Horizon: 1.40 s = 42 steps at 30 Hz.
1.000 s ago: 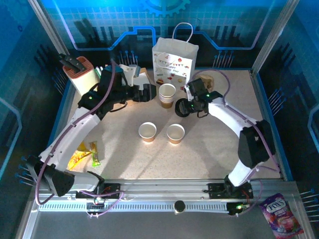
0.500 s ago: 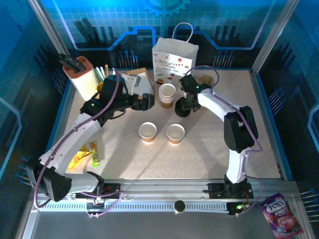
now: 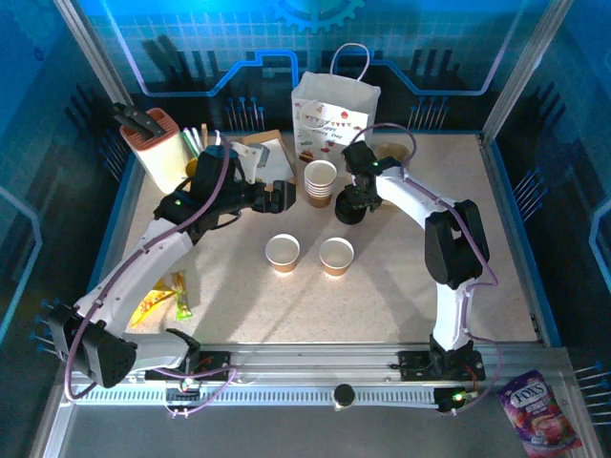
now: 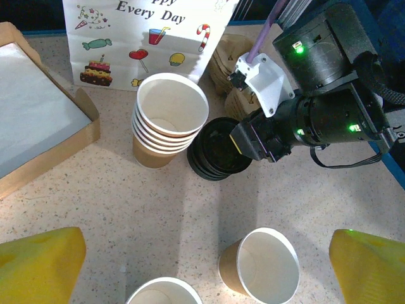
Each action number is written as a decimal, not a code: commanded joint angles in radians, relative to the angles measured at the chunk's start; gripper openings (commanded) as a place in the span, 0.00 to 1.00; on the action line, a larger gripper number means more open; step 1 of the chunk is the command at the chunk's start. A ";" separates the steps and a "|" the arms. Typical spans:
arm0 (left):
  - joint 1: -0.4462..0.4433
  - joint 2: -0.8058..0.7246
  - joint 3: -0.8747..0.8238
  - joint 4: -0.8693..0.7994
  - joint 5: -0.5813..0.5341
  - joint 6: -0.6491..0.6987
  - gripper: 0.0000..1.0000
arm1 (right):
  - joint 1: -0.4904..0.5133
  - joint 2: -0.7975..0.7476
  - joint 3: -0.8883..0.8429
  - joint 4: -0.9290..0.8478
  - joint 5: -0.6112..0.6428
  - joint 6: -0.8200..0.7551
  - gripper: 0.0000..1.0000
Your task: Pack the takeout coffee
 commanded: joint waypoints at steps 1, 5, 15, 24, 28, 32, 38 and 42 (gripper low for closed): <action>-0.006 -0.025 -0.009 0.026 -0.009 0.030 0.99 | -0.008 0.023 0.039 -0.024 0.007 -0.009 0.31; -0.006 -0.028 -0.009 0.027 -0.008 0.030 0.99 | -0.008 0.028 0.041 -0.026 -0.001 -0.011 0.29; -0.005 -0.033 -0.013 0.032 -0.005 0.030 1.00 | -0.011 0.025 0.040 -0.020 0.002 -0.015 0.27; -0.006 -0.034 -0.018 0.038 -0.004 0.030 1.00 | -0.013 0.034 0.044 -0.021 0.004 -0.018 0.26; -0.006 -0.033 -0.019 0.039 -0.004 0.031 1.00 | -0.013 0.038 0.047 -0.021 0.004 -0.021 0.26; -0.005 -0.032 -0.020 0.040 -0.002 0.030 1.00 | -0.014 0.041 0.047 -0.018 0.004 -0.021 0.23; -0.005 -0.030 -0.021 0.041 -0.001 0.032 1.00 | -0.016 0.048 0.050 -0.020 0.005 -0.025 0.19; -0.005 -0.030 -0.023 0.040 -0.002 0.032 1.00 | -0.016 0.046 0.049 -0.021 0.007 -0.026 0.16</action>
